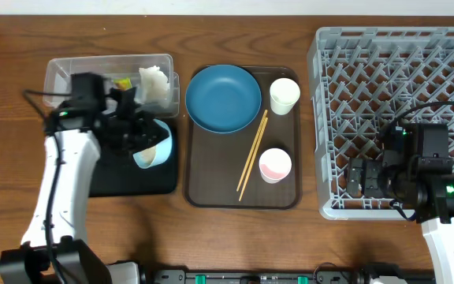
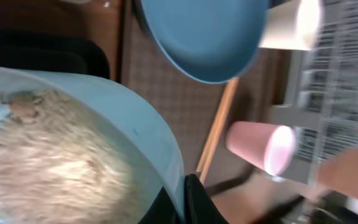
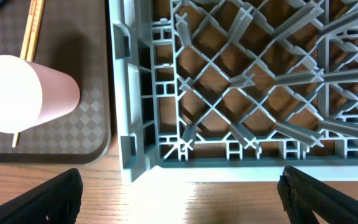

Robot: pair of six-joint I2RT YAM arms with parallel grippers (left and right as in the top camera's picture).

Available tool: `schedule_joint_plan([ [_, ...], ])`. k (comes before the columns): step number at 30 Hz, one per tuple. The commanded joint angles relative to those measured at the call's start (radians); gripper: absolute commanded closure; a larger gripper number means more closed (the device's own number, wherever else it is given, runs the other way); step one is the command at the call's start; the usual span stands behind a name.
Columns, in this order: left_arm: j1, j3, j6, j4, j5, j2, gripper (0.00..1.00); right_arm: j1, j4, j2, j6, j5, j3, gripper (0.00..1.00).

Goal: Sort waste into correct bins and load items into the dishwasher rack
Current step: 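Tip the bowl over the black tray to dump the rice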

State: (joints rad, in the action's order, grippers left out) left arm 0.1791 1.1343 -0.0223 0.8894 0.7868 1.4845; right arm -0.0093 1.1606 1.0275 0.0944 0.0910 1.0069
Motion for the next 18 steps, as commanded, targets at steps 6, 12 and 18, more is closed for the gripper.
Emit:
schedule_joint_plan([
  [6,0.264,-0.103,0.213,0.004,0.475,0.100,0.94,-0.010,0.003,-0.002,-0.013,0.003,0.019,0.01],
  [12,0.375,-0.103,0.210,0.005,0.636,0.220,0.94,-0.010,0.003,-0.002,-0.013,0.004,0.019,0.01],
  [18,0.412,-0.103,0.201,0.030,0.754,0.349,0.94,-0.010,0.003,-0.002,-0.013,0.003,0.019,0.01],
])
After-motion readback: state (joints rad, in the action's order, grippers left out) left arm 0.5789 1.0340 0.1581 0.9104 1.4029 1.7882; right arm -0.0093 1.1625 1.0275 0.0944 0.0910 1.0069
